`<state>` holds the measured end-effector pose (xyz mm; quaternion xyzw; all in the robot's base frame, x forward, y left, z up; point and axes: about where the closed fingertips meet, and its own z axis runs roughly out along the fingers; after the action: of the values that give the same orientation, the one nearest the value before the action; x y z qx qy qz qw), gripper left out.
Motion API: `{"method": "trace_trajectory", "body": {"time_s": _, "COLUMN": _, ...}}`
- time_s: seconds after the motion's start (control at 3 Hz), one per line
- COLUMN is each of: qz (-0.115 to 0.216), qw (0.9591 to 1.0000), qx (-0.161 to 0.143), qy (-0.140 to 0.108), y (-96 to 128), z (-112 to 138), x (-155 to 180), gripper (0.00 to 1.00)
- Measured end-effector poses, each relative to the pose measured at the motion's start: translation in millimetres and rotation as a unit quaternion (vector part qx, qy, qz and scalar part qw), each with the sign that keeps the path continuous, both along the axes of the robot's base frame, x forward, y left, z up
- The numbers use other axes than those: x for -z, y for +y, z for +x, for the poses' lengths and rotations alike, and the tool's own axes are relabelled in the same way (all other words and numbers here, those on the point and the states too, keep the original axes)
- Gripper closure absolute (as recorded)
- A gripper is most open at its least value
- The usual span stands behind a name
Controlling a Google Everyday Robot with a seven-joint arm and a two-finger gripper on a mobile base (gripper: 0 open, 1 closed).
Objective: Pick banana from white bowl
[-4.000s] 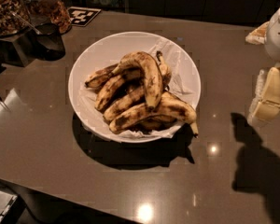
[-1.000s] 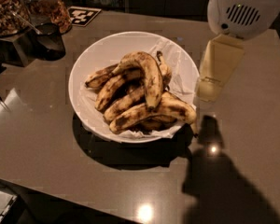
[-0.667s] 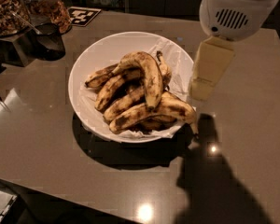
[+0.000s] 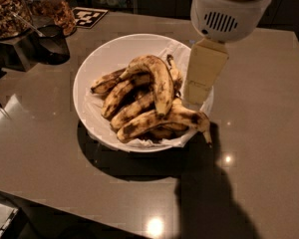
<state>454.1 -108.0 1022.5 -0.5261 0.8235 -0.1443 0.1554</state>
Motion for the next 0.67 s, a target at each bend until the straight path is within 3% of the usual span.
{"method": "trace_trajectory", "body": {"time_s": 0.67, "qz": 0.01, "qw": 0.9995, "qx": 0.005, "qy": -0.029, "y": 5.2, "z": -9.9, "x": -18.2, "gripper": 0.0}}
